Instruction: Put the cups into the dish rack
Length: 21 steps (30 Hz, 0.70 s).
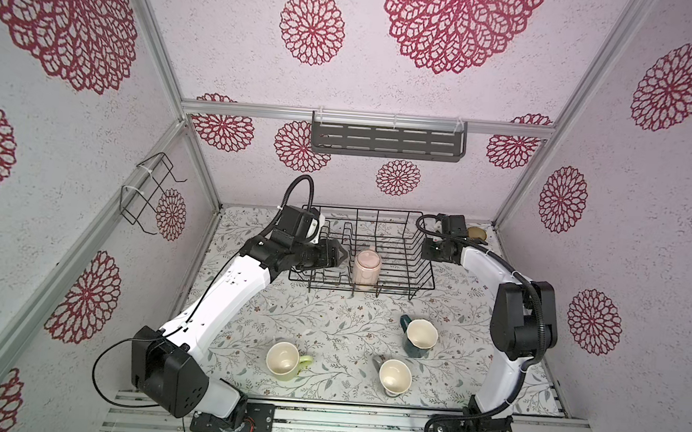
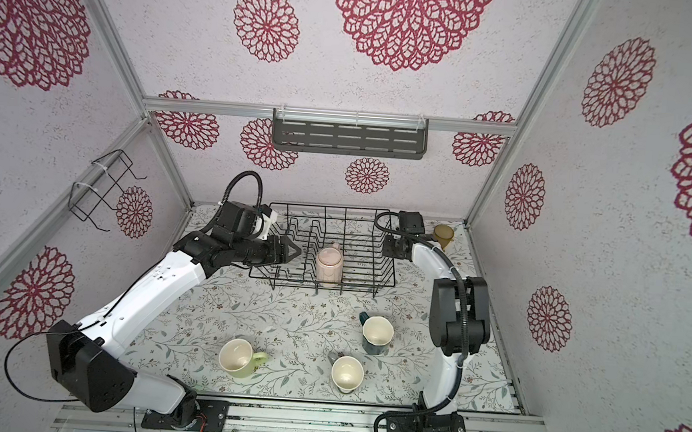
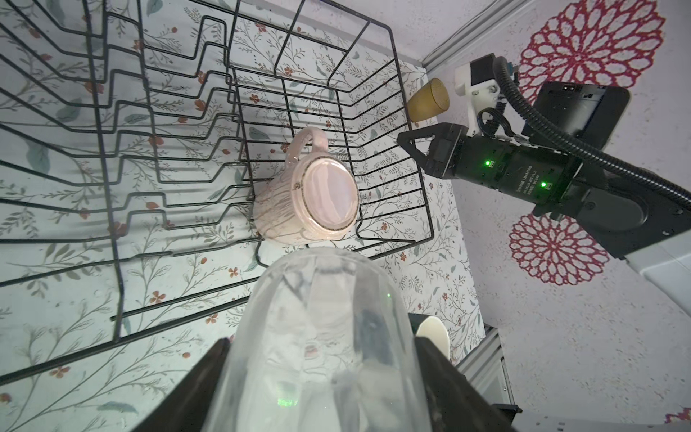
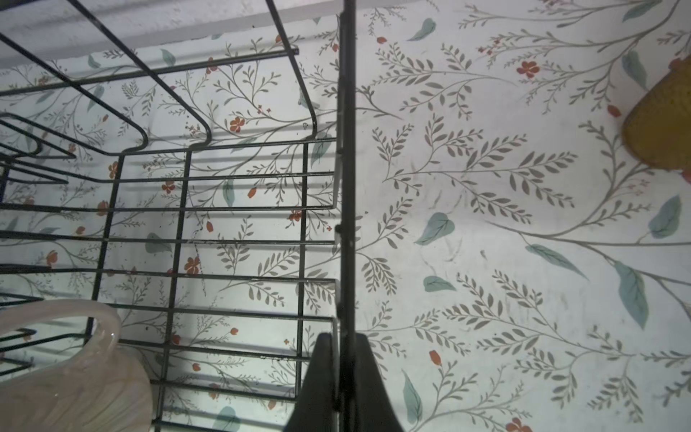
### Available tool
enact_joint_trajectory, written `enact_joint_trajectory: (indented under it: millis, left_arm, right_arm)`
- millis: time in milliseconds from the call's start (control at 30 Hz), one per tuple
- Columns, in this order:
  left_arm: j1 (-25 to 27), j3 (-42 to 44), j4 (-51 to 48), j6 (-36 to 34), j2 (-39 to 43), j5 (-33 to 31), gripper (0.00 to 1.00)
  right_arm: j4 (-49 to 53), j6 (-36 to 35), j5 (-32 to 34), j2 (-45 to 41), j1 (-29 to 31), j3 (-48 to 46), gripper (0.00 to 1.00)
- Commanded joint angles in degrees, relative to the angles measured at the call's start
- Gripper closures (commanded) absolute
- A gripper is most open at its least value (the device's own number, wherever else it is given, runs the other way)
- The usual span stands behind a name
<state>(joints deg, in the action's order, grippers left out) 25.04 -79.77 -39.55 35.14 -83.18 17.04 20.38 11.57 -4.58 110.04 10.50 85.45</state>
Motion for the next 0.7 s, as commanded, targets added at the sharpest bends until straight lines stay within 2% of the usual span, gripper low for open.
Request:
enact_joint_trajectory:
  millis: [0,300,433,600,667]
  left_arm:
    - [-1.5,-0.1,-1.4,-1.1,3.3,-2.0,0.41]
    - [-5.6,-3.2,-6.2,-4.7,2.8,-5.5,0.4]
    - [-6.6,-5.3,-6.7,-5.5,-0.1,-5.3,0.4]
    - [-7.0,-9.0,-5.7,-5.2,-5.1,-4.2,0.41]
    - [-6.6,-12.2,-7.3,-5.5,-7.7,-5.8,0.43]
  right_arm:
    - [3.5,-8.4,-3.3,-0.3,2.4,1.9,0.97]
    - [3.2,-10.2,-7.4,0.3,6.0,2.7,1.0]
    - [1.3,-7.4,-11.0,0.4,7.2,2.2,0.98]
    - [0.6,-6.1,-11.6,0.3,9.3,2.1,0.86]
    - [0.0,-5.2,-12.6,-0.2,9.6,1.7,0.76]
